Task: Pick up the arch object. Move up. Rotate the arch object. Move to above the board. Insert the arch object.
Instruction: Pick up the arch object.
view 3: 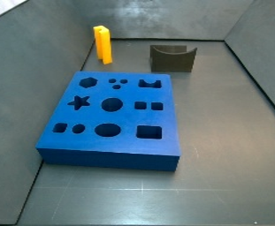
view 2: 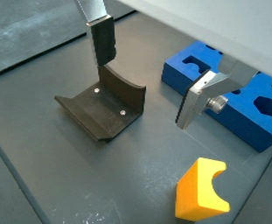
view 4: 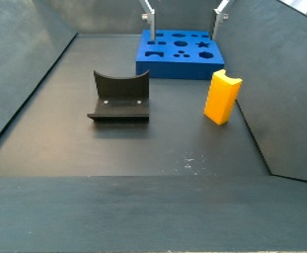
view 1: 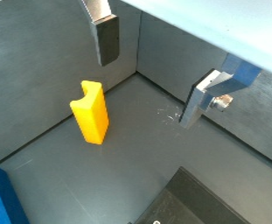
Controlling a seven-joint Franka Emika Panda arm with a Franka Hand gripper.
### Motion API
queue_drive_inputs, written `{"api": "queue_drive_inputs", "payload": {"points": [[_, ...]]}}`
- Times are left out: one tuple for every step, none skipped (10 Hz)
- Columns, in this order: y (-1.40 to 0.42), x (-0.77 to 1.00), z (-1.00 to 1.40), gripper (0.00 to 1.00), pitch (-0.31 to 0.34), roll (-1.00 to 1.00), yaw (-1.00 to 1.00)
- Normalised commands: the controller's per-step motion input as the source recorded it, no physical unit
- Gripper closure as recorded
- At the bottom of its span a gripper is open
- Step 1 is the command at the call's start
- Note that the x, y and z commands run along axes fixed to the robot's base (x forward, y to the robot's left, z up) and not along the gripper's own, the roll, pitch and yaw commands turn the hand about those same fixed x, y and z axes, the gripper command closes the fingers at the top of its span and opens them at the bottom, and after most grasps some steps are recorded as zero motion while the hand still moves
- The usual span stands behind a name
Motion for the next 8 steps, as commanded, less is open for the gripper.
{"api": "queue_drive_inputs", "payload": {"points": [[0.04, -0.03, 0.0, 0.0, 0.0, 0.0, 0.0], [0.12, -0.75, -0.12, 0.0, -0.127, 0.03, -0.43], [0.21, -0.68, -0.22, 0.0, -0.059, 0.0, -0.59], [0.19, -0.67, -0.21, 0.0, -0.05, 0.0, -0.6], [0.2, -0.67, -0.22, 0.0, -0.047, 0.0, -0.61], [0.1, -0.51, -0.36, 0.0, -0.04, 0.0, -0.73], [0.0, -0.17, -0.71, 0.0, -0.119, -0.14, -0.89], [0.0, -0.15, -0.71, 0.0, -0.12, -0.13, -0.91]]}}
